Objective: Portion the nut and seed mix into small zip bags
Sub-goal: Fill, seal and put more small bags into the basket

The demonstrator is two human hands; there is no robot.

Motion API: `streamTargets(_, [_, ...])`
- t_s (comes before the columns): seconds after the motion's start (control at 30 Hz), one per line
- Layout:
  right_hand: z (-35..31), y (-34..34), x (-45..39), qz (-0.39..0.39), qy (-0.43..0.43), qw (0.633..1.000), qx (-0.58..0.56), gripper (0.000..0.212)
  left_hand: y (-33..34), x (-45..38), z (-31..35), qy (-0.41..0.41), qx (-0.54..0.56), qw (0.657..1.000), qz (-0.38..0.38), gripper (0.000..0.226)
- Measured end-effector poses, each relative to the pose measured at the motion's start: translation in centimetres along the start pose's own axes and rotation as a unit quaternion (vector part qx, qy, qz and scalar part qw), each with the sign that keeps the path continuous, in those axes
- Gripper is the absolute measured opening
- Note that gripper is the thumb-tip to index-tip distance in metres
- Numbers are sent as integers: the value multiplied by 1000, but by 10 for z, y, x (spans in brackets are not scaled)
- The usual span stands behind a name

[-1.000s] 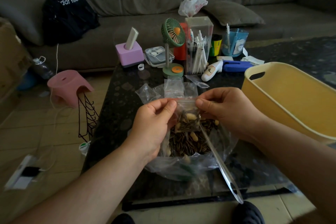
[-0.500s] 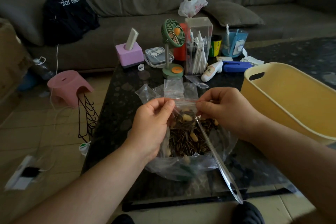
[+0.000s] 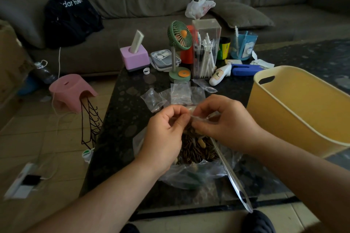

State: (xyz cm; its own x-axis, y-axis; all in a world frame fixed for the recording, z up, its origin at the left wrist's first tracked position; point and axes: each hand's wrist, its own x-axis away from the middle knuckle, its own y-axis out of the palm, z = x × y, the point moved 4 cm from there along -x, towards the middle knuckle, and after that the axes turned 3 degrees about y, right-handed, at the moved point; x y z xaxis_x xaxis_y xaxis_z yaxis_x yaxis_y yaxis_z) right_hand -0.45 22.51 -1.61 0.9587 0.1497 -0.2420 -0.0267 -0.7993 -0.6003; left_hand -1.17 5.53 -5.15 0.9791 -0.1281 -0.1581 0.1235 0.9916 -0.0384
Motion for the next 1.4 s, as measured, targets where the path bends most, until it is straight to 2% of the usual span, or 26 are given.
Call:
streamTargets(0.13, [-6,-1,3,22,-81,995,44,10,-3,0,2,17,2,1000,8,15])
streamTargets(0.27, [-9,-1,4,34,-121,990,68,7,-3,-1,3,37,-2,999,10,16])
streamTargets(0.47, [-6,-6,2,63,-53,996,25,12,0,1,3,48,-9,999,-6,13])
streamTargets(0.67, [-5,-7,1,30,-49,997,43,9,0,3,8,65,-56,995,-49,14])
streamTargets(0.8, [-4,-8,0,-14,12,999,43,15,-1,1,0,60,-108,991,-48,8])
streamTargets(0.93, [0,-6,-1,-12,114,991,-65,7,4,1,-2,6,-26,998,-58,4])
streamTargets(1.03, [6,-8,-3,-1,190,969,-157,5,11,2,-8,-102,68,986,-110,49])
streamTargets(1.1, [11,-9,-2,-4,244,947,-210,3,13,3,-12,-149,87,977,-124,63])
streamTargets(1.2, [19,-4,-1,-51,295,919,-255,6,14,2,-13,-178,114,971,-114,56])
streamTargets(1.4, [21,5,5,-138,316,883,-317,40,11,-4,-13,-200,209,954,-73,42])
